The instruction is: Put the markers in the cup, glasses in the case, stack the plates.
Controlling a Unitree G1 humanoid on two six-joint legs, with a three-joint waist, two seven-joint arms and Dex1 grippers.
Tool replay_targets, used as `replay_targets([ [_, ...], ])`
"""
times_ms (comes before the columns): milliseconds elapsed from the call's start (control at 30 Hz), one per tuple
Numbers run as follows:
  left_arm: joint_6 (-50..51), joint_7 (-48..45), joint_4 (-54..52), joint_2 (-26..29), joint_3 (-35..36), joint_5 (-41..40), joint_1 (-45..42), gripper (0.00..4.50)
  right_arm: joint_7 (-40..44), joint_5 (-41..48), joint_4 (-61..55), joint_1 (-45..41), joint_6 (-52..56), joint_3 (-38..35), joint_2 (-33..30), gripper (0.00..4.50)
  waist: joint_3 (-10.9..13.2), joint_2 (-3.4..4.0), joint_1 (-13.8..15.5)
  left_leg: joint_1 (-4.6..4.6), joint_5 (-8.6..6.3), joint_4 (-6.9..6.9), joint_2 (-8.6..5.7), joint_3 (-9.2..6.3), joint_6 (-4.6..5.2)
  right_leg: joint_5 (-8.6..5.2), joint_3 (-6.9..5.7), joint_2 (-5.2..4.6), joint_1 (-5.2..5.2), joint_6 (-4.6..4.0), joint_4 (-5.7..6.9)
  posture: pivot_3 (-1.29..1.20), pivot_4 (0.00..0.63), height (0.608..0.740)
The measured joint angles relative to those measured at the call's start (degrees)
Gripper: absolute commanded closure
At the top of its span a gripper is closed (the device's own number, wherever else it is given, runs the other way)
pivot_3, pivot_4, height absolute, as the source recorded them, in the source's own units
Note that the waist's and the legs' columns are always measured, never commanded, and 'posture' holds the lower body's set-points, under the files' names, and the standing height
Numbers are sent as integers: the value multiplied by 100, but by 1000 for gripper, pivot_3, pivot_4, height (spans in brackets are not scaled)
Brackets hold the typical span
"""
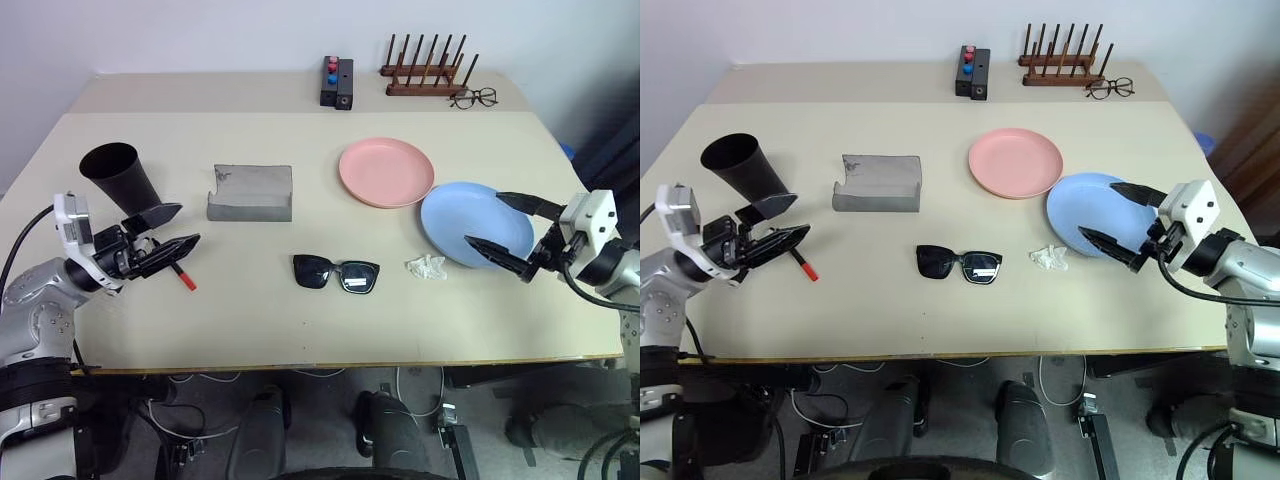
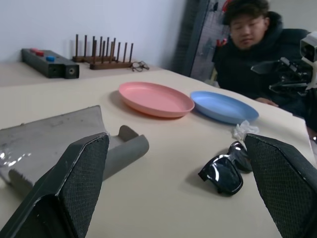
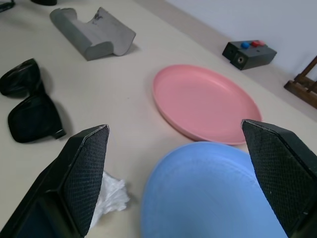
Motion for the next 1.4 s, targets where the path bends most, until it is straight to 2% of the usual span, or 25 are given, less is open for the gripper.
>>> replay_targets([
  [267,245,549,-208,77,136,16,353,0,-9,-60,201,-277,-145,293,232,160,0,0,3,0,0,-1,2,1,0,0,0,1,-2,0,0,0,150,740],
  [500,768,1058,-255,344,470,-167,240,0,-15,110,57,-618,63,466,363,160,0,0,1,-1,0,-3,3,1,-1,0,0,1,-5,-1,1,0,150,740],
  [700,833,1590,-240,433,907,-245,278,0,-12,551,-435,-952,779,955,731,160,0,1,-23,-1,0,-7,5,3,-1,1,1,2,-7,-1,1,0,150,740],
  [900,2211,2762,-1090,307,1025,-708,763,0,-655,1590,-1008,-1329,2428,1087,1048,160,0,0,7,-5,-1,-2,9,2,-2,3,2,3,-11,-6,2,0,150,740],
  [1000,2437,3288,-1506,457,1024,-593,798,0,-836,2015,-1482,-1597,3023,1162,1085,160,-1,-2,8,-4,-3,-7,15,3,-4,5,2,8,-13,-12,1,0,150,740],
  [1200,3566,3840,-1957,798,1216,-895,1014,0,-988,1753,-1641,-1587,3041,1474,1186,160,0,-1,9,-8,-3,-12,14,11,-5,5,5,7,-20,-12,-8,0,150,740],
  [1400,3925,4171,-1883,1193,1333,-798,997,0,-1005,1194,-1644,-1648,2972,1942,1130,160,0,0,6,-8,-11,-13,14,12,-17,5,5,7,-22,-12,-9,0,150,740],
])
